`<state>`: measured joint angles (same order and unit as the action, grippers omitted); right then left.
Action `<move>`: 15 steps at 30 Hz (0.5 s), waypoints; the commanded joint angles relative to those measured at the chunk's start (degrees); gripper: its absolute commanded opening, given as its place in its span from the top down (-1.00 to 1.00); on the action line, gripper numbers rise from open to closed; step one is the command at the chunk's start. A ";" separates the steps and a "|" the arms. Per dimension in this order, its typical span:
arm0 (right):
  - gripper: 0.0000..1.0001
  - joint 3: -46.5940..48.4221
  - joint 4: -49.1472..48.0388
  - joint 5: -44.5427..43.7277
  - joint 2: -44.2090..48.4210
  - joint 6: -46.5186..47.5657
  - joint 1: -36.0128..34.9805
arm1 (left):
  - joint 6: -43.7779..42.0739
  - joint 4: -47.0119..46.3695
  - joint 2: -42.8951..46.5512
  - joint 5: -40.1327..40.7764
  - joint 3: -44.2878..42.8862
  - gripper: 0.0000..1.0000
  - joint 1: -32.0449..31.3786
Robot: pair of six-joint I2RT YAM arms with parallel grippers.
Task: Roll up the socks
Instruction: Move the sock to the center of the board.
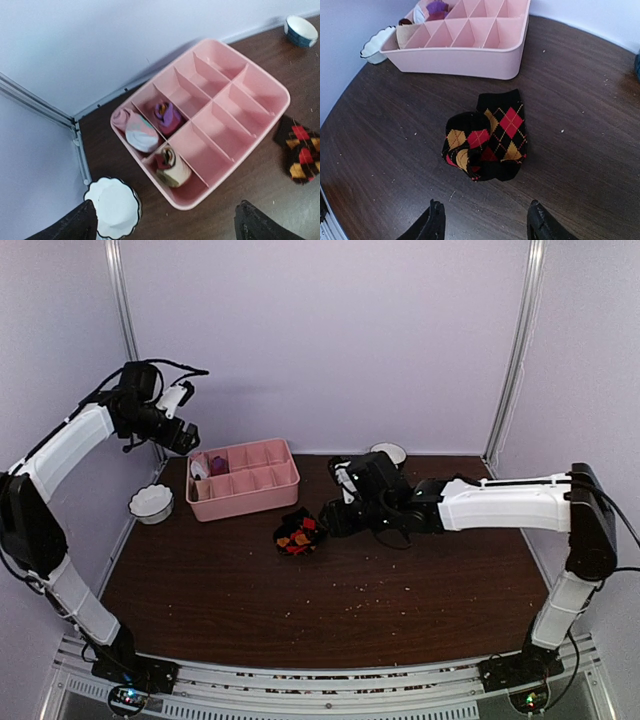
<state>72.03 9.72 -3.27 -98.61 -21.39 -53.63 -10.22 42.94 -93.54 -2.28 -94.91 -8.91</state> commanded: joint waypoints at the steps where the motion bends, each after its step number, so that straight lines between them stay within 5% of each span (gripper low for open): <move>1: -0.12 9.15 5.13 5.28 -9.63 0.35 0.80 | -9.35 -0.08 3.83 -7.83 11.01 -0.96 0.93; 9: 0.06 16.51 4.01 19.61 -21.90 -3.35 4.96 | -17.43 14.25 2.06 -28.61 13.54 -0.96 0.79; 15: 0.42 13.12 0.76 19.45 -23.18 -10.86 5.36 | -16.34 14.81 0.69 -31.75 13.28 -0.96 -1.52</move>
<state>86.83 13.10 14.24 -122.19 -26.61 -48.51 -25.04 56.07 -92.03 -27.88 -81.34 -8.67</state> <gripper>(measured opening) 0.341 0.978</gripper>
